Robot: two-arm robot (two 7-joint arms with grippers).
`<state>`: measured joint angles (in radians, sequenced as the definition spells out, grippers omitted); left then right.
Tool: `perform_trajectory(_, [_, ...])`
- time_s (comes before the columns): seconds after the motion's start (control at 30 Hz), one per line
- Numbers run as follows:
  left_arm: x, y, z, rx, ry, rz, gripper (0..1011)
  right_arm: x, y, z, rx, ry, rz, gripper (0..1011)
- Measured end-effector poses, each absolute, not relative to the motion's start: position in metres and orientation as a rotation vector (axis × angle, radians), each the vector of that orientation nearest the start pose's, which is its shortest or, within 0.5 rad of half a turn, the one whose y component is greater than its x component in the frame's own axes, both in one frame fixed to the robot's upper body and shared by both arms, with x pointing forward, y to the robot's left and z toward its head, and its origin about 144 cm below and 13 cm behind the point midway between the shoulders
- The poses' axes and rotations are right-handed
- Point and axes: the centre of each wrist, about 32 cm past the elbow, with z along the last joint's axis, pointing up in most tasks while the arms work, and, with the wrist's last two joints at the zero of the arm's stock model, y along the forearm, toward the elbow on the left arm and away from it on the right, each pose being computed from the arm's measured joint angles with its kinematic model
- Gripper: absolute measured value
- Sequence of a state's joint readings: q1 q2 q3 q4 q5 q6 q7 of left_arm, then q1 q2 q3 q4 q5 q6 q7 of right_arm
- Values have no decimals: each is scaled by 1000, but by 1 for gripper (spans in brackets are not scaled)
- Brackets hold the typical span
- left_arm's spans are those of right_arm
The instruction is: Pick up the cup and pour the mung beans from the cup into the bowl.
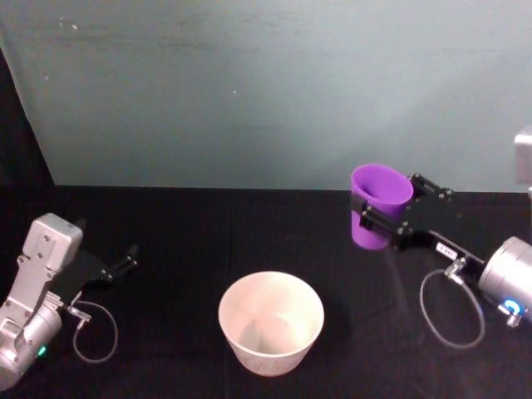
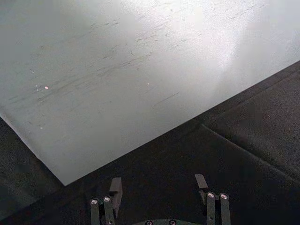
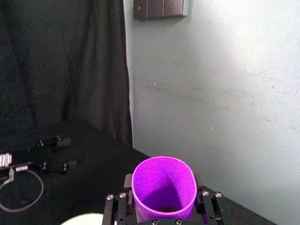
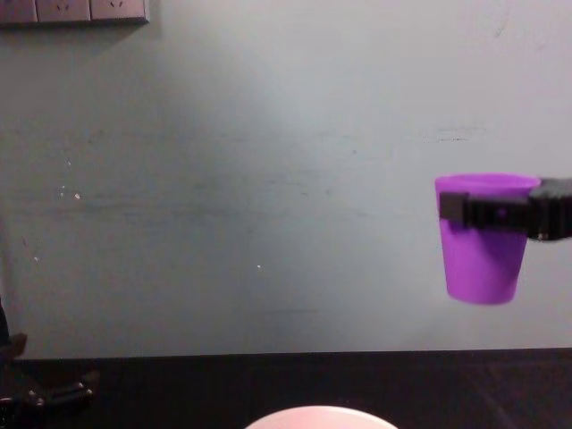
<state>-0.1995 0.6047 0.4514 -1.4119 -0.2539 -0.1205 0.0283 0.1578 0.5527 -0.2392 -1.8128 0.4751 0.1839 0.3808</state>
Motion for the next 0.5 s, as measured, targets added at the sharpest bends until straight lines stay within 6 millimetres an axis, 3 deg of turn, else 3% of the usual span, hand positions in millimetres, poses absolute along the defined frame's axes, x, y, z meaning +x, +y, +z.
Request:
perform_trajectory(0.3, [489, 310, 1140, 304, -285, 1248, 1003, 477, -265, 1246, -192, -179, -876, 723])
perform_trajectory(0.5, [489, 310, 1140, 304, -285, 1248, 1003, 479, -250, 1246, -347, -272, -859, 723])
